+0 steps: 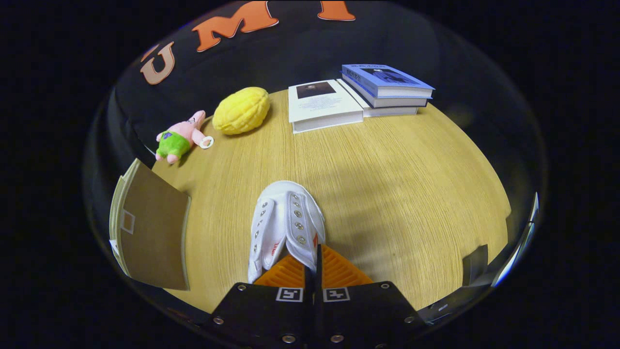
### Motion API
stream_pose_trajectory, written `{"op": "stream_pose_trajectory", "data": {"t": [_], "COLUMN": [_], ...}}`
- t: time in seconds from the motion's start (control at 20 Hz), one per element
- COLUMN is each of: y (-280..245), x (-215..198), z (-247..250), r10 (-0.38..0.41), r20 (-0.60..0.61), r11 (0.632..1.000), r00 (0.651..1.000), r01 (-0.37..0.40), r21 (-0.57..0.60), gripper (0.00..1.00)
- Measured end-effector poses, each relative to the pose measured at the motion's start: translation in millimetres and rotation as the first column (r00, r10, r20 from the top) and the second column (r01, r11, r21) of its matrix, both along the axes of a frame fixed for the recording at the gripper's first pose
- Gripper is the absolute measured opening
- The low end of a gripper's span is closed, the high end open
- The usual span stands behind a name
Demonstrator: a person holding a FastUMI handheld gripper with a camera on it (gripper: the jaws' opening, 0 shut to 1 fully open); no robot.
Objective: Open the storage box then place both shoes into the box .Put the left shoe in first, then the right shoe, with the right side of both shoes facing outward in a uniform manner.
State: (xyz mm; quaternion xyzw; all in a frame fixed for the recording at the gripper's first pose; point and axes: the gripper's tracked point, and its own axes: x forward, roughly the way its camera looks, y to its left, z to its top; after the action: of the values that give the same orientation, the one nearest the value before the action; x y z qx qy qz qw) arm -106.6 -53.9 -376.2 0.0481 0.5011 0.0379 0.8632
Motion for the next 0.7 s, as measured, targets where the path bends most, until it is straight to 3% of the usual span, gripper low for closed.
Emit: {"op": "stream_pose_trajectory", "data": {"t": [0.35,0.45,0.7], "y": [9,5,-2], "x": [-6,-8,-16], "z": [-9,-16,-33], "r10": [0.066,0.056,0.113], "r20": [0.008,0.017,-0.015], "r11": [0.993,0.992,0.981], "r00": [0.998,0.998,0.993], "r01": [-0.065,-0.053,-0.114], "r21": [-0.095,-0.116,-0.154], "gripper": [0.0,0.01,0.09]}}
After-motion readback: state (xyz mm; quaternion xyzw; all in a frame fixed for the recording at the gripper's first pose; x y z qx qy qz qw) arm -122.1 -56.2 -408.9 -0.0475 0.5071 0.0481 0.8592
